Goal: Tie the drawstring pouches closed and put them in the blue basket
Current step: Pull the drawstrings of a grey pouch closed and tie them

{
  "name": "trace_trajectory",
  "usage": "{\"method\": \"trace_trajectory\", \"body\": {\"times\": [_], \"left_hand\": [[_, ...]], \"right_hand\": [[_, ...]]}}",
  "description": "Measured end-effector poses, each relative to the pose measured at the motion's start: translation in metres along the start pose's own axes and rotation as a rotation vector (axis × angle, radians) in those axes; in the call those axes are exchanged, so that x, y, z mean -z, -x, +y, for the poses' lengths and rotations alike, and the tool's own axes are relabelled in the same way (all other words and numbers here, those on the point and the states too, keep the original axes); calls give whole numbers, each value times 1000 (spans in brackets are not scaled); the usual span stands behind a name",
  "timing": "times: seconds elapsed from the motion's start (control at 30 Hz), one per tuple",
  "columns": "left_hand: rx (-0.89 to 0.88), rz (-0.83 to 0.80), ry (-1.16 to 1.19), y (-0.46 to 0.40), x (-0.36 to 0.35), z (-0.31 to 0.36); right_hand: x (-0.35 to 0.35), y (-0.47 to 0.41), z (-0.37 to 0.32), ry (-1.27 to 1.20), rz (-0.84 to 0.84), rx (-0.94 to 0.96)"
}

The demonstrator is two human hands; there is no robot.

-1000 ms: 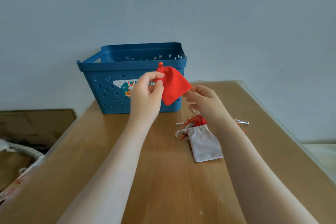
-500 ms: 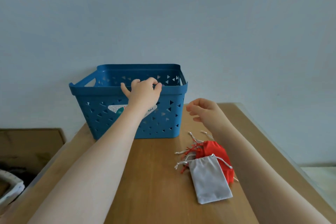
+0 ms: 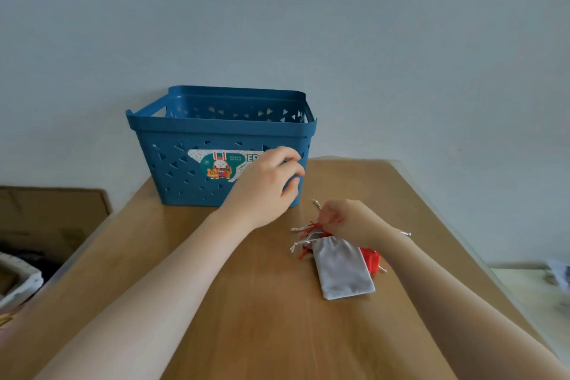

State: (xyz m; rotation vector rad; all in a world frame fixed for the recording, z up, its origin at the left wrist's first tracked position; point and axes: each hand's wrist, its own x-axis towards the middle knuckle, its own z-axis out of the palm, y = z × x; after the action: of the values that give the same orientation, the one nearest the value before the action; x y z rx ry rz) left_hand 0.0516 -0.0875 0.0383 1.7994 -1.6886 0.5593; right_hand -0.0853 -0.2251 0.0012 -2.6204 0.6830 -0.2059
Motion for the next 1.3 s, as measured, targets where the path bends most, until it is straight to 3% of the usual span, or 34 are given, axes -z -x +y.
{"method": "trace_trajectory", "body": {"times": [0.1, 0.4, 0.6, 0.77, 0.9, 0.97, 1.13, 1.3], "left_hand": [[-20, -47, 40, 21, -3, 16], [72, -117, 105, 65, -9, 43], [145, -111, 145, 83, -6, 48], [170, -9, 114, 76, 2, 55], [408, -48, 214, 65, 5, 59], [388, 9, 235, 61, 6, 55], [442, 24, 361, 58, 9, 56], [775, 130, 758, 57, 3, 59]], "right_hand": [[-15, 9, 14, 118, 10, 7], [-53, 33, 16, 311, 265, -13], [-47, 46, 8, 277, 402, -31], [-25, 57, -19, 96, 629, 110], [-6, 65, -44, -70, 490, 230], [0, 66, -49, -198, 381, 246], [-1, 63, -57, -321, 352, 217], [-13, 58, -52, -376, 315, 158]]}}
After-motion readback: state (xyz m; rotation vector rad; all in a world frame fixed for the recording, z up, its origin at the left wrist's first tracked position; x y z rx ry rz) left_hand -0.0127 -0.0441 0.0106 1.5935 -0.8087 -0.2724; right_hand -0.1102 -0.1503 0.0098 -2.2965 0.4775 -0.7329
